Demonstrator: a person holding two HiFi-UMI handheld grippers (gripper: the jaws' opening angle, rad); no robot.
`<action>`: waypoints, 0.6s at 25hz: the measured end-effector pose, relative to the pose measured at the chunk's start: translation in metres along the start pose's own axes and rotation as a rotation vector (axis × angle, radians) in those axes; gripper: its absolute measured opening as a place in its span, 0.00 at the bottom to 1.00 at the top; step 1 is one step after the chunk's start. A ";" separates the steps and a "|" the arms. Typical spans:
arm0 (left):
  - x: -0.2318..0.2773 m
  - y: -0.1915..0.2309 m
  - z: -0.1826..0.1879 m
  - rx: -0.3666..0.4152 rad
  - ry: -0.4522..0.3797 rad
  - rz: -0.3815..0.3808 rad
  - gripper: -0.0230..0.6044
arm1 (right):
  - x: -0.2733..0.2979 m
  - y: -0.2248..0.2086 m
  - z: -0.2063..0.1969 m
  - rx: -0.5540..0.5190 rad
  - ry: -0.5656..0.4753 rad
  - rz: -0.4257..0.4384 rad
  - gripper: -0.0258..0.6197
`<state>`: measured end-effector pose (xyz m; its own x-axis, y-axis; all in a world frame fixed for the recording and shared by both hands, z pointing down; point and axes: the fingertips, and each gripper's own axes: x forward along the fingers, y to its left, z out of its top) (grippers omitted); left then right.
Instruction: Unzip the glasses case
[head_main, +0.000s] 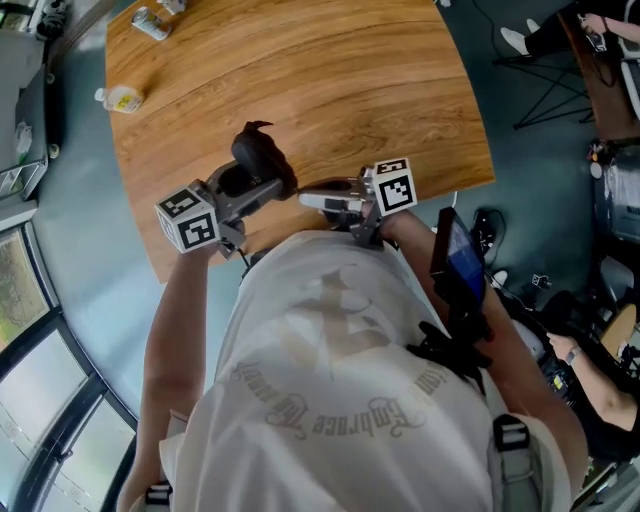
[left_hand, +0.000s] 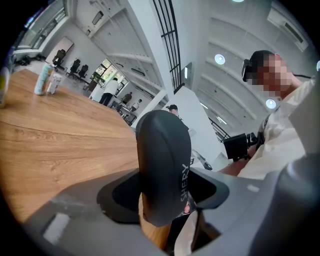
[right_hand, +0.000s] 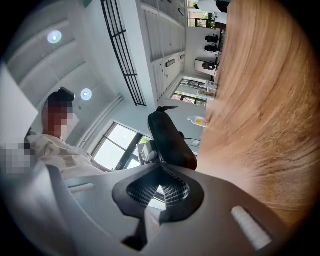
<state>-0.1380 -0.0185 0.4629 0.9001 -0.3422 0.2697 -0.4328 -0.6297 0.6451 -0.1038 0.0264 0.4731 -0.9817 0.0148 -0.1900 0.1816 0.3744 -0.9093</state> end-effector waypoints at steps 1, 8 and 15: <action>-0.001 0.003 -0.002 -0.010 -0.004 0.007 0.51 | 0.001 -0.002 0.000 0.002 0.010 -0.009 0.05; 0.007 0.006 -0.011 -0.009 0.010 0.027 0.51 | -0.006 -0.010 -0.008 0.004 0.048 -0.066 0.05; 0.014 0.004 -0.027 0.088 0.092 0.047 0.51 | -0.015 -0.014 -0.013 0.001 0.074 -0.086 0.05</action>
<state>-0.1257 -0.0064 0.4884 0.8776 -0.3102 0.3654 -0.4740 -0.6747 0.5658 -0.0924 0.0330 0.4931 -0.9952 0.0515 -0.0833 0.0966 0.3763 -0.9214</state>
